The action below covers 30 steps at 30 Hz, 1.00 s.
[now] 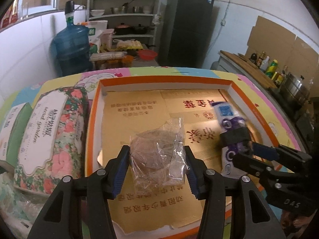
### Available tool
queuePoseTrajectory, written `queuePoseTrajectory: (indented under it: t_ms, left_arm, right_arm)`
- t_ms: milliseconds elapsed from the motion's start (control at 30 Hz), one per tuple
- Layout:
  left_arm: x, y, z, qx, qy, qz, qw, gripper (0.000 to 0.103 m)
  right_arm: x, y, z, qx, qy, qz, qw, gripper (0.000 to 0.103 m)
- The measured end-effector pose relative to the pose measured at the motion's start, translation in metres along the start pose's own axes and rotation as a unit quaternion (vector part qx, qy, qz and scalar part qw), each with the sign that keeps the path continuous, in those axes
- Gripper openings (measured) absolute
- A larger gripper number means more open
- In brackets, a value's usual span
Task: Organize soft objects
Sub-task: 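Open the left tool releasing the bun while the right tool releases the packet in the box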
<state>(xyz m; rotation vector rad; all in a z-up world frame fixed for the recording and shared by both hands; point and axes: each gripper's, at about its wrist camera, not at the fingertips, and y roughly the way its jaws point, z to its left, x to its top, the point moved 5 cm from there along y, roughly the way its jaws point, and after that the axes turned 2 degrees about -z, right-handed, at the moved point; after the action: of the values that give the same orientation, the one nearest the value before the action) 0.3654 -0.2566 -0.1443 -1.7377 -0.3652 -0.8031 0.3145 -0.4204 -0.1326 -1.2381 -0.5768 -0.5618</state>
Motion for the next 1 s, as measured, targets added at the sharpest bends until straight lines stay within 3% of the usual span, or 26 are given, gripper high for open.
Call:
queuePoseTrajectory:
  t_ms: [200,300,700,867,1000]
  left_arm:
    - [-0.001,-0.002,-0.005,-0.006,0.009,-0.004,0.9999,0.061]
    - [0.001,-0.008,-0.008,-0.001,0.018,-0.018,0.9997,0.074]
    - [0.005,-0.043,-0.006,-0.007,0.017,-0.071,0.9973,0.076]
    - [0.005,-0.069,-0.006,-0.004,0.032,-0.118,0.9925,0.077]
    - [0.001,-0.087,-0.004,-0.018,0.037,-0.124,0.9914,0.077]
  right_arm:
    - [-0.001,-0.004,0.0,-0.01,-0.005,-0.008,1.0,0.049]
    - [-0.001,-0.008,0.002,-0.02,-0.014,-0.014,1.0,0.049]
    - [-0.001,-0.029,0.007,-0.03,-0.018,-0.037,0.999,0.049]
    - [-0.002,-0.045,0.016,-0.031,-0.017,-0.061,0.998,0.049]
    - [-0.005,-0.062,0.026,-0.034,-0.013,-0.087,0.996,0.049]
